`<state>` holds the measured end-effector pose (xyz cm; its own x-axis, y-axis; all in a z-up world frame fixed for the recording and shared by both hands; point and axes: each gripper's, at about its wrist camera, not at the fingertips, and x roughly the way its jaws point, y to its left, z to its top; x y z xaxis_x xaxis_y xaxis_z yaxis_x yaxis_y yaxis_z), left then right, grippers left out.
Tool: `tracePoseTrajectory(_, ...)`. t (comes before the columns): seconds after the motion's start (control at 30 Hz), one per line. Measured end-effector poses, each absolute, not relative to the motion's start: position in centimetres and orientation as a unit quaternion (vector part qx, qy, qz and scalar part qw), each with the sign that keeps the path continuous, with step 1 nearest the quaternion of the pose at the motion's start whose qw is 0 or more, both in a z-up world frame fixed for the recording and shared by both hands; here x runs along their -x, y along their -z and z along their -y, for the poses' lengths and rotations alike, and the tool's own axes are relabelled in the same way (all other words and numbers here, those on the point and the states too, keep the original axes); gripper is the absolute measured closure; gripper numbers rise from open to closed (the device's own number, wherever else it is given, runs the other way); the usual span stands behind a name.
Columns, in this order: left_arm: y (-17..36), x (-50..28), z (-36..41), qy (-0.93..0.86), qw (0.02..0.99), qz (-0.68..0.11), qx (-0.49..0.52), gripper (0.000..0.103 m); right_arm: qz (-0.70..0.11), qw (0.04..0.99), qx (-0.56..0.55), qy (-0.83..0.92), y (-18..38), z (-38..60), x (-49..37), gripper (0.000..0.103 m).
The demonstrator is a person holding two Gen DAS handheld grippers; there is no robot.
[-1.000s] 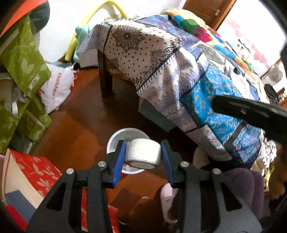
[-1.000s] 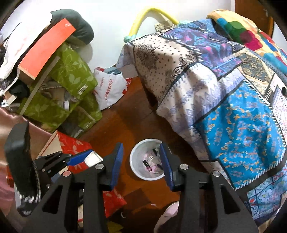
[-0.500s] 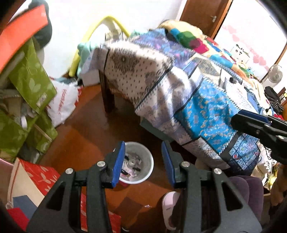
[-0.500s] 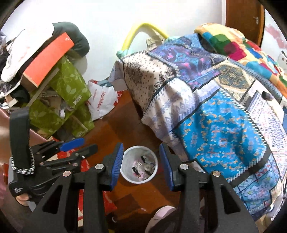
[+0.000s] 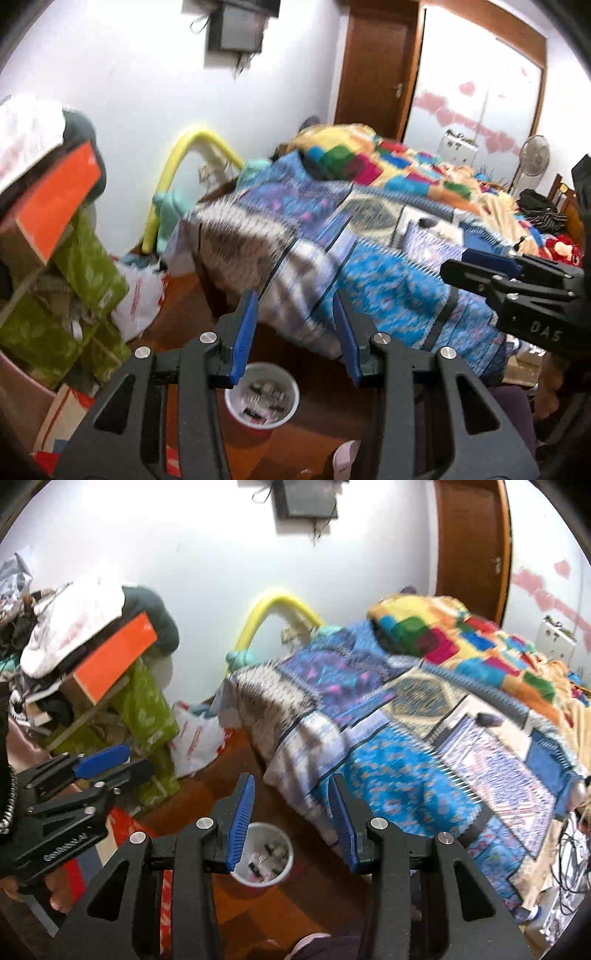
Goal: Collect trash
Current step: 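Move both open tools back over the items on the bed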
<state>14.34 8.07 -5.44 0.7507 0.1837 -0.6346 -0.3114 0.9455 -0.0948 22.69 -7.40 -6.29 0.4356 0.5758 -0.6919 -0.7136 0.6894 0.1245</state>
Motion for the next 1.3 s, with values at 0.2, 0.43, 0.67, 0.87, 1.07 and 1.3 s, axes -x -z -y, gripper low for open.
tracePoseTrajectory(0.2,2.1,-15.3,-4.5,-0.109,0.948,-0.288,0.083,0.062,-0.325,0.871,0.078,-0.36,3.3,11.4,-22.8,0.065)
tracePoseTrajectory(0.43,-0.3,-18.3,-0.7,-0.076,0.96,-0.259,0.067,0.061,-0.288,0.897,0.06,-0.331,0.5,15.9,-23.8,0.065)
tracePoseTrajectory(0.67,-1.6,-22.6,2.7,-0.047,0.966,-0.25,0.046,0.058,-0.265,0.916,0.048,-0.296,-1.0,19.8,-26.0,0.064)
tracePoseTrajectory(0.87,-1.4,-26.9,5.2,-0.029,0.967,-0.252,0.033,0.036,-0.267,0.928,0.036,-0.256,-0.7,22.6,-29.5,0.058)
tracePoseTrajectory(1.07,0.4,-32.2,6.6,-0.006,0.96,-0.278,0.032,0.032,-0.297,0.927,0.026,-0.225,1.0,25.0,-33.9,0.057)
tracePoseTrajectory(1.3,4.4,-39.2,7.7,0.017,0.946,-0.322,0.033,0.032,-0.343,0.915,0.027,-0.21,4.7,26.5,-38.9,0.057)
